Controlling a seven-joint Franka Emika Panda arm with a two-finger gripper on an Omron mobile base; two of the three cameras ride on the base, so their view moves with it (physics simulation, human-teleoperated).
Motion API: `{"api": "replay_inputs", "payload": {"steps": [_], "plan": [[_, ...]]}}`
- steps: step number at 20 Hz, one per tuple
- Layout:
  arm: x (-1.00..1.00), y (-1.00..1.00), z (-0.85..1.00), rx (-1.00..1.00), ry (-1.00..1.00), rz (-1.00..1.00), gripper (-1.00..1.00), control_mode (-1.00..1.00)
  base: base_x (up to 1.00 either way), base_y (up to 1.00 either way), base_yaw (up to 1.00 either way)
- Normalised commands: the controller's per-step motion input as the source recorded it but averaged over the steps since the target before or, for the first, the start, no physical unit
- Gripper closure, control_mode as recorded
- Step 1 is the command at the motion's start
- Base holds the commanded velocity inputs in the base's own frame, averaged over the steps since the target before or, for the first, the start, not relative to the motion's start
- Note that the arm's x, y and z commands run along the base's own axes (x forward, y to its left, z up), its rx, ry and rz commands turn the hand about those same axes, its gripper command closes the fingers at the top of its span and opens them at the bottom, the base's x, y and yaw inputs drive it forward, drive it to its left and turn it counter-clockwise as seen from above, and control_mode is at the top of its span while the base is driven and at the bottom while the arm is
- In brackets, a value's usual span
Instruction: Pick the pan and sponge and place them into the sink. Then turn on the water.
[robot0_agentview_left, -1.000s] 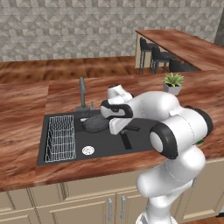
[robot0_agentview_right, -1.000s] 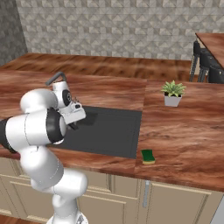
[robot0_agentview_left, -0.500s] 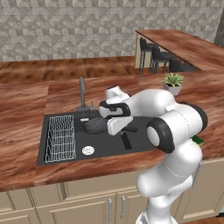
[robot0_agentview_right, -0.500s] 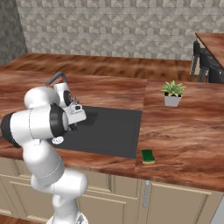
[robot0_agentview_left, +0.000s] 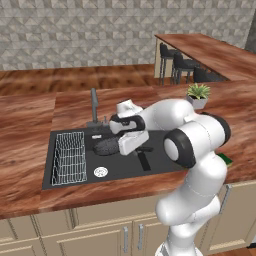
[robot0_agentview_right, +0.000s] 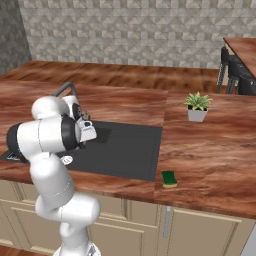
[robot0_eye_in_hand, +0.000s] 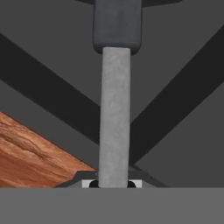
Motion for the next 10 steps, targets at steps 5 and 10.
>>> {"api": "replay_inputs", "payload": {"steps": [5, 10], "plan": [[0.00, 0.00, -0.04, 0.00, 0.02, -0.02, 1.00, -1.00, 0.00, 0.00, 0.00], [0.02, 0.05, -0.12, 0.01, 0.00, -0.01, 1.00, -1.00, 0.00, 0.00, 0.00]]}}
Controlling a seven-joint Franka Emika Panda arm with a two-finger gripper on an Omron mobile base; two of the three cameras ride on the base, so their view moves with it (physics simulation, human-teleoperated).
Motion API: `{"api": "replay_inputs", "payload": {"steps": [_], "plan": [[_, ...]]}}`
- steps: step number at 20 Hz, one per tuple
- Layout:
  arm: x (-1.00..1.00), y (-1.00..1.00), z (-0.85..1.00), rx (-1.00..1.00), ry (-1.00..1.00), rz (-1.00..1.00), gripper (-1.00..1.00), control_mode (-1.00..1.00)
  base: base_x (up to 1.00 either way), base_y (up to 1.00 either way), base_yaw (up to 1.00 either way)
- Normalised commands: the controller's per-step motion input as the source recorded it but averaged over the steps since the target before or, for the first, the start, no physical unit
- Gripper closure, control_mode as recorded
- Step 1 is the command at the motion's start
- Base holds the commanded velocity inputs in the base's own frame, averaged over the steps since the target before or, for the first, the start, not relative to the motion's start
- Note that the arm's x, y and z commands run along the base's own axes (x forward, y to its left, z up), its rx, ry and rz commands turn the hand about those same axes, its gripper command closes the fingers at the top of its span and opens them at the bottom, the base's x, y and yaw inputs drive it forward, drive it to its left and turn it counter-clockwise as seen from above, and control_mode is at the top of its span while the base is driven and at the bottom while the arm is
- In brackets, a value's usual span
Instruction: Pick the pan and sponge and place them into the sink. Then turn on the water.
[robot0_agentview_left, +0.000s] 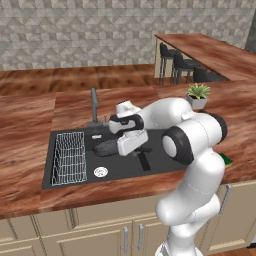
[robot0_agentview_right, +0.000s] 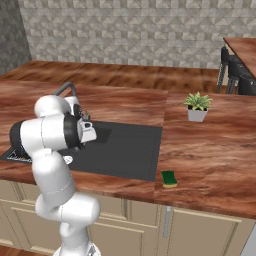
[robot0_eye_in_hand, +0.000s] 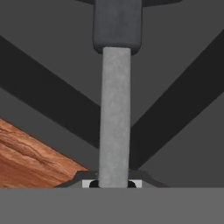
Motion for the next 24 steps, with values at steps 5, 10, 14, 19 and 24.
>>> {"api": "replay_inputs", "payload": {"steps": [5, 10, 14, 19, 24], "plan": [[0.07, 0.07, -0.15, 0.00, 0.00, -0.01, 1.00, -1.00, 0.00, 0.00, 0.00], [0.11, 0.06, -0.14, 0.00, 0.00, -0.02, 1.00, -1.00, 0.00, 0.00, 0.00], [0.13, 0.05, -0.13, 0.00, 0.00, -0.02, 1.00, -1.00, 0.00, 0.00, 0.00], [0.13, 0.06, -0.12, 0.00, 0.00, -0.03, 1.00, -1.00, 0.00, 0.00, 0.00], [0.15, 0.16, -0.15, 0.00, -0.01, -0.01, 1.00, -1.00, 0.00, 0.00, 0.00]]}}
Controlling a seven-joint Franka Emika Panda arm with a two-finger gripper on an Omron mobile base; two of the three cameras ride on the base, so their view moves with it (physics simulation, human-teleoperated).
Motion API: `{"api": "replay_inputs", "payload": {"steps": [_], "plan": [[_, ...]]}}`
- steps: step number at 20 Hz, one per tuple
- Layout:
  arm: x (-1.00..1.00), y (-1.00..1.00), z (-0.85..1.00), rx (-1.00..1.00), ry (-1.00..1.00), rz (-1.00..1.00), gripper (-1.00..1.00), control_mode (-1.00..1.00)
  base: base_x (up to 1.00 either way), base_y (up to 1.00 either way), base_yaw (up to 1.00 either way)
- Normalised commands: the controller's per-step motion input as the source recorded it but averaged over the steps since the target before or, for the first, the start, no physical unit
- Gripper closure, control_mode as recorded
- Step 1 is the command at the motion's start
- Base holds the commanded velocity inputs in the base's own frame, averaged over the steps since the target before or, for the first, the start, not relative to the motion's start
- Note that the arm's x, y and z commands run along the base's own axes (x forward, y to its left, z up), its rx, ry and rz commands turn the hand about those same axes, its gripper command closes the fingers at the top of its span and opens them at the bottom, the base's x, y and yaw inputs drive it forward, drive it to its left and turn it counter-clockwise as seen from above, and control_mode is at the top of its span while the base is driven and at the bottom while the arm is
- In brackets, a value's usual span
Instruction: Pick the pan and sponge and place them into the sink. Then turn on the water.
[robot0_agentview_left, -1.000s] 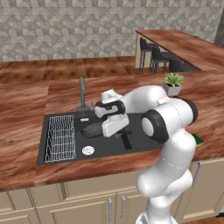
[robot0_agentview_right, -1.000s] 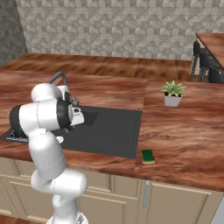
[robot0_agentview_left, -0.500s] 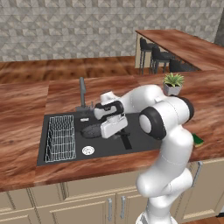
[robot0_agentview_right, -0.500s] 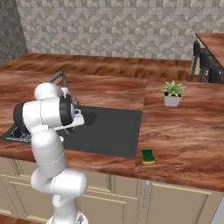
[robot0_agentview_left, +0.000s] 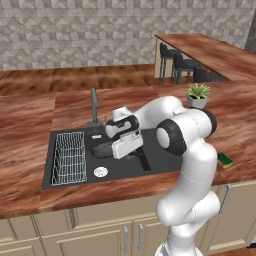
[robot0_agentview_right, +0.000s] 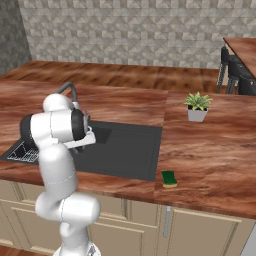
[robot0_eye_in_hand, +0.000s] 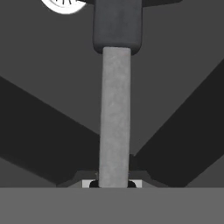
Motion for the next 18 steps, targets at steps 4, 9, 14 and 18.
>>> {"api": "replay_inputs", "payload": {"steps": [4, 9, 14, 18], "plan": [[0.13, 0.18, -0.12, 0.01, 0.00, 0.00, 1.00, -1.00, 0.00, 0.00, 0.00], [0.06, 0.15, -0.10, 0.02, 0.00, 0.01, 1.00, -1.00, 0.00, 0.00, 0.00], [0.10, 0.14, -0.13, 0.02, 0.01, 0.02, 1.00, -1.00, 0.00, 0.00, 0.00], [0.20, 0.03, -0.17, 0.01, 0.03, 0.01, 1.00, -1.00, 0.00, 0.00, 0.00]]}}
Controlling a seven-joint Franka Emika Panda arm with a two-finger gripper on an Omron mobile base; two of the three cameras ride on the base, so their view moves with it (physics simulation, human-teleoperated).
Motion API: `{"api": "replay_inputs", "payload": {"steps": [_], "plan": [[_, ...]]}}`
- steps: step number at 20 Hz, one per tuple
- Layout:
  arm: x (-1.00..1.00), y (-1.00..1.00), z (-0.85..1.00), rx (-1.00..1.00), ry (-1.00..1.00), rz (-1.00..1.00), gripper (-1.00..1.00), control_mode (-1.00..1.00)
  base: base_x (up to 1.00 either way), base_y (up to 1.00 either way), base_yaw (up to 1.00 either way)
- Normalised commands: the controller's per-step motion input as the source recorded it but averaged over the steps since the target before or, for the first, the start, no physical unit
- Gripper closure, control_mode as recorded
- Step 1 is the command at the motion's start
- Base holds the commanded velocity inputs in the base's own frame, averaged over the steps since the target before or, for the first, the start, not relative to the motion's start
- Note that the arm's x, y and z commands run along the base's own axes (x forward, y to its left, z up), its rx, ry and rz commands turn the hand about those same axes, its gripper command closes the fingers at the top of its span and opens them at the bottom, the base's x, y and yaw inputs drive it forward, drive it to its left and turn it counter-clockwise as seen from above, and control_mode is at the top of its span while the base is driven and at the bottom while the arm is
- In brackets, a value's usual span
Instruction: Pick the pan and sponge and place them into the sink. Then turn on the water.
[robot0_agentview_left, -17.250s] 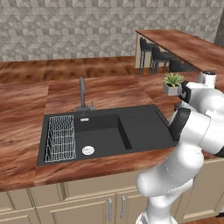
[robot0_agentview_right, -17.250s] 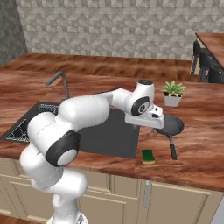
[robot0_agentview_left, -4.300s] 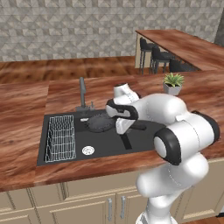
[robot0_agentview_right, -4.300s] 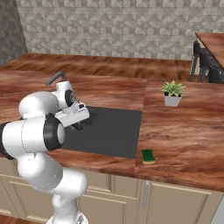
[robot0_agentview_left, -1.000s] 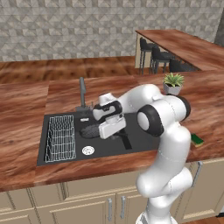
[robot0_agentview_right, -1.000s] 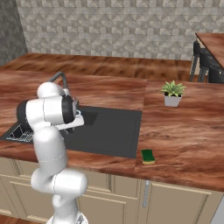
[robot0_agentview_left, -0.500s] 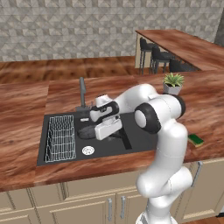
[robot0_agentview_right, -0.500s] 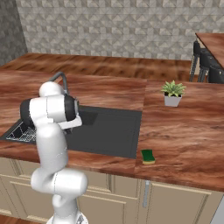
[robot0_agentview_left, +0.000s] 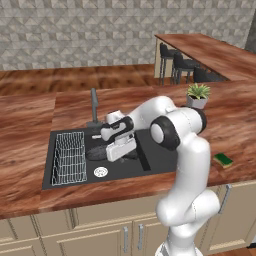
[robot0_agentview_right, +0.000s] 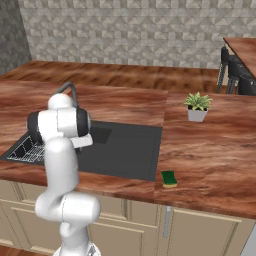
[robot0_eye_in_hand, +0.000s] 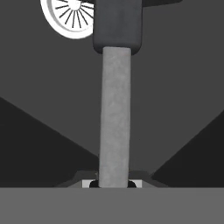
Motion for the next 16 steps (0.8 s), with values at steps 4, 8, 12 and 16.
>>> {"api": "replay_inputs", "payload": {"steps": [4, 8, 12, 16], "plan": [[0.22, 0.01, -0.22, 0.00, 0.01, 0.00, 1.00, -1.00, 0.00, 0.00, 0.00], [0.26, 0.02, -0.24, 0.00, 0.01, 0.00, 1.00, -1.00, 0.00, 0.00, 0.00], [0.23, 0.09, -0.27, 0.00, 0.00, 0.00, 1.00, -1.00, 0.00, 0.00, 0.00], [0.20, 0.05, -0.27, 0.00, 0.00, 0.01, 1.00, -1.00, 0.00, 0.00, 0.00]]}}
